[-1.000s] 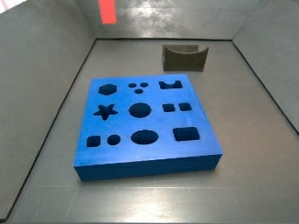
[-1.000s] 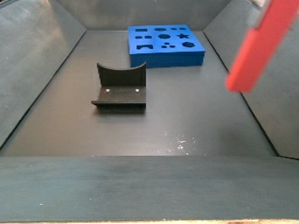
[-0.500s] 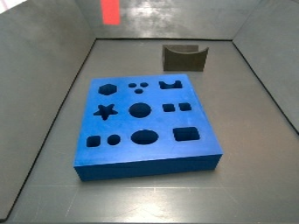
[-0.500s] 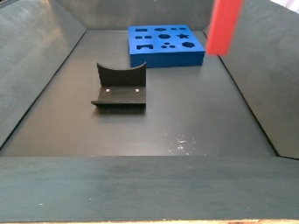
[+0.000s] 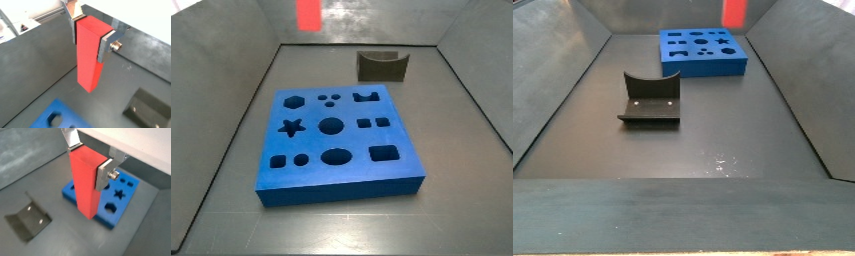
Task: Pick up the rectangle object. Move up. Move to above the board. Insert the rectangle object.
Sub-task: Move to above the board, then insert the rectangle object.
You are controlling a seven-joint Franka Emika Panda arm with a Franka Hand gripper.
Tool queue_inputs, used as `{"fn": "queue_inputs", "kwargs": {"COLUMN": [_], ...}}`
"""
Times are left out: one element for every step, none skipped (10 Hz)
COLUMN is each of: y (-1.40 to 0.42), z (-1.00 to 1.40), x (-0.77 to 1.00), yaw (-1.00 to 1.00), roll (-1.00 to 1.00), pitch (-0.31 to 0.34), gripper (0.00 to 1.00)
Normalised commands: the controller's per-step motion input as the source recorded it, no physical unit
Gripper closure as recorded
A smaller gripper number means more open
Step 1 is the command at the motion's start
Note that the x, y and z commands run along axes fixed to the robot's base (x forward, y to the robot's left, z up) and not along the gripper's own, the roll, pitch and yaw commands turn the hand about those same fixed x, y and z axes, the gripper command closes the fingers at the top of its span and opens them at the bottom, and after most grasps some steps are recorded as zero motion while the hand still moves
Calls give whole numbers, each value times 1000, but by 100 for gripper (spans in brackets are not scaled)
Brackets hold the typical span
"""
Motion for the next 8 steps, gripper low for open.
{"fn": "queue_inputs", "kwargs": {"y": [-1000, -1000, -1000, -1000, -798, -497, -294, -23], "z": [286, 286, 292, 295, 236, 151, 101, 0], "x": [476, 483, 509, 517, 441, 318, 203, 0], "yaw": [6, 7, 8, 8, 10, 8, 11, 0], "roll": [6, -1, -12, 11, 11, 5, 1, 0], "pitch": [127, 132, 132, 133, 147, 149, 123, 0], "gripper": [100, 100, 100, 100, 100, 100, 100, 100]}}
